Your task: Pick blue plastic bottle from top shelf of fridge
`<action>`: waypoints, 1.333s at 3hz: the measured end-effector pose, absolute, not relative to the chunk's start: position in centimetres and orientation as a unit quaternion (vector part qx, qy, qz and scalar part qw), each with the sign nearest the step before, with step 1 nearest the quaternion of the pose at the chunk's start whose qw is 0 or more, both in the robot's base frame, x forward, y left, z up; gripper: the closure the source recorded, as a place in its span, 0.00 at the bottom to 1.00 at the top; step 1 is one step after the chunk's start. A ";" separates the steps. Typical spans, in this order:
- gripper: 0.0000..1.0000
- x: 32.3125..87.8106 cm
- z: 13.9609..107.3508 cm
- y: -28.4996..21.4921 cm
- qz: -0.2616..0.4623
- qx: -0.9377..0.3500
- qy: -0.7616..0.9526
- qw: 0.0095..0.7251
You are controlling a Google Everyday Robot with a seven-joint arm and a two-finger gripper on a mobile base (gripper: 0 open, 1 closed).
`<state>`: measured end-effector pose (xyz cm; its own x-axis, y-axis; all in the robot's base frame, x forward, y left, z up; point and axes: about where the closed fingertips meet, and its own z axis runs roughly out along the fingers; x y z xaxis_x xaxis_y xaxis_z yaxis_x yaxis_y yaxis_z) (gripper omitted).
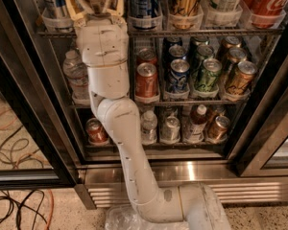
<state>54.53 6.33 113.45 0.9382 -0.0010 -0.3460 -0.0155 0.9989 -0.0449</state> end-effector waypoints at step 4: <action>1.00 51.7 110.1 3.9 -0.011 -0.092 0.182 0.979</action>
Offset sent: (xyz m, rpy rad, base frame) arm -0.0152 -0.0116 -0.0248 -0.1110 -0.0476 -0.0074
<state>51.71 3.88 110.14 0.9336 -0.0546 -0.3540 -0.0119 0.9830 -0.1832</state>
